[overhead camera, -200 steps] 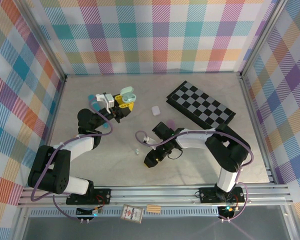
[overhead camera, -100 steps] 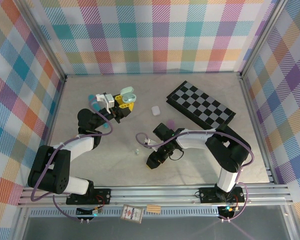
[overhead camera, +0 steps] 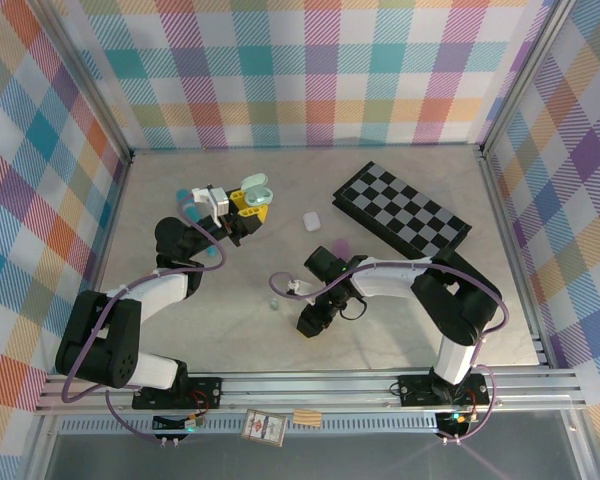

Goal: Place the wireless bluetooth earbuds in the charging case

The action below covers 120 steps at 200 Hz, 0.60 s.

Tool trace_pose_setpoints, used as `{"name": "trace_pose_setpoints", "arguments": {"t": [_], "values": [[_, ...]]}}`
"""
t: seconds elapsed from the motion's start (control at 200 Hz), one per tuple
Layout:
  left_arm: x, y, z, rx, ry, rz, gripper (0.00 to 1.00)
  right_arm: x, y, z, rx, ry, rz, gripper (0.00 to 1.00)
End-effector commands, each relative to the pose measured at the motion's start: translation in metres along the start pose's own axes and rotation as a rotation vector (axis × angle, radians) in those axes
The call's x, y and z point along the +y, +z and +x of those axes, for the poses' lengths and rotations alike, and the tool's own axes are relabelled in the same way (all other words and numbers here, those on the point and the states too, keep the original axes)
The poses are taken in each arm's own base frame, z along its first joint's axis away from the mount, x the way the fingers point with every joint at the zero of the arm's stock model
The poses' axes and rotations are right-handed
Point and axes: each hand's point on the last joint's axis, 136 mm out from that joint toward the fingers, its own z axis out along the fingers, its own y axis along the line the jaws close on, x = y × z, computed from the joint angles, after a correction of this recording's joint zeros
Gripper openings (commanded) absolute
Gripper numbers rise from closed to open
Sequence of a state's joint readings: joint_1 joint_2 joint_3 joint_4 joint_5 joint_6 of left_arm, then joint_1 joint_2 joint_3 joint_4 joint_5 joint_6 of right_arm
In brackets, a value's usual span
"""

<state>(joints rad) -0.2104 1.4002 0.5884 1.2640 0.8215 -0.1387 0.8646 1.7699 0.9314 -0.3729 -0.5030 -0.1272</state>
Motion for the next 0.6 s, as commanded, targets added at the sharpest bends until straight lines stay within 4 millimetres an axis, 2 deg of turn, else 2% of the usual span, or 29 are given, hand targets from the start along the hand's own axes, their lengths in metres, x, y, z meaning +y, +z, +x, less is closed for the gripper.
{"name": "trace_pose_setpoints", "arguments": {"t": [0.0,0.28,0.39,0.595], "values": [[0.002,0.001,-0.018,-0.045,0.063,0.021,0.34,0.003,-0.008,0.006,0.025,-0.009,0.011,0.36],[0.002,0.000,-0.015,-0.040,0.058,0.019,0.34,0.022,-0.010,-0.001,-0.005,-0.011,-0.092,0.36],[0.002,0.001,-0.015,-0.041,0.058,0.021,0.34,0.019,-0.008,-0.002,0.000,-0.005,-0.089,0.37],[0.001,0.000,-0.016,-0.042,0.059,0.021,0.34,0.004,-0.009,-0.016,-0.046,-0.007,0.004,0.46]]}}
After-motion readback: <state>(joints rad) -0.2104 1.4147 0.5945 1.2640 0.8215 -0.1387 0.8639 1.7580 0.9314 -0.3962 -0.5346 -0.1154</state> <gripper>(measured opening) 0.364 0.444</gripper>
